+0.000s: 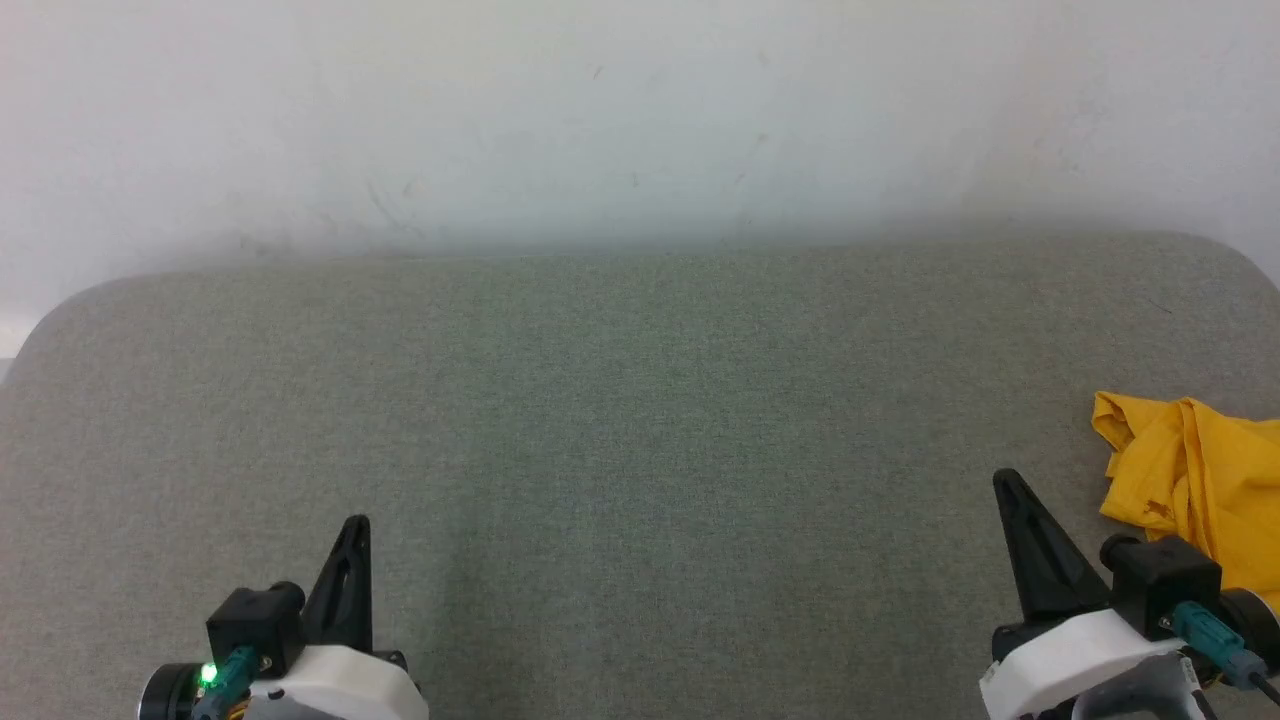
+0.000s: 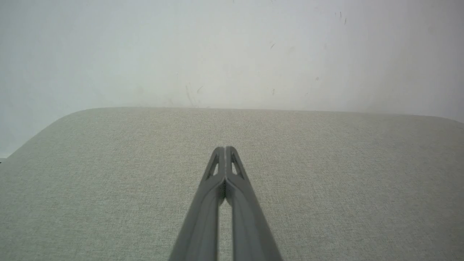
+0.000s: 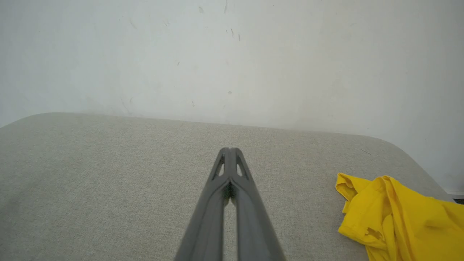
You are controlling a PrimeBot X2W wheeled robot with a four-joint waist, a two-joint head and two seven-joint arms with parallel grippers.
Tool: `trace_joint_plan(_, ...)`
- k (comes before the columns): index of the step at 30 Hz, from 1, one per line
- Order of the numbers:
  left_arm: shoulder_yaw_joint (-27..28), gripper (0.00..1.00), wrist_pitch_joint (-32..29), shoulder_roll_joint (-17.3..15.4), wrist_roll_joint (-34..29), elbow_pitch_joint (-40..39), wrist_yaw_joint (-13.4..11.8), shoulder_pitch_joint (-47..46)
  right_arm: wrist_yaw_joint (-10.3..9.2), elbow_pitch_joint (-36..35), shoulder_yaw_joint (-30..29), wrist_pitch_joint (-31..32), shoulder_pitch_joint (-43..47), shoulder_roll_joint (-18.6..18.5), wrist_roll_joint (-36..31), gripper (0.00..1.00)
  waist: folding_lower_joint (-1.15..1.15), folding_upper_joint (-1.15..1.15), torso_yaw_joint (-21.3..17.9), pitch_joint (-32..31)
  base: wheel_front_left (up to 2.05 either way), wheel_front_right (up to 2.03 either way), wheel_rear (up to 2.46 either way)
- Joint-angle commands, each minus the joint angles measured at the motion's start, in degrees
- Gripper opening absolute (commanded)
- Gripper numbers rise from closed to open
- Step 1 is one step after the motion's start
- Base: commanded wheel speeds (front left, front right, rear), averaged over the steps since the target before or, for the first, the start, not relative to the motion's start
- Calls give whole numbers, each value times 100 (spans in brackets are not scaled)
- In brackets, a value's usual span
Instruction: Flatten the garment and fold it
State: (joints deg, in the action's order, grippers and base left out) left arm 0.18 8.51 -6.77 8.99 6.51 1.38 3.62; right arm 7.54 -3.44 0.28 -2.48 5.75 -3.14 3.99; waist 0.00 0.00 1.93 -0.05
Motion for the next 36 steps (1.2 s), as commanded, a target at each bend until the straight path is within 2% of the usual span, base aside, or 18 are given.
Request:
trace_joint_plan(1,-7,0,-33,36,-78,-48,-38,-105,-2,27,-9,20,-113,11,-34,0,0,0,-3,0,0,0,0)
trace_joint_plan(36,-13,0,-430,208,-477,-341,-86,-230,-4,181,-18,131,-338,18,-212,0,0,0,-95,2,0,0,0)
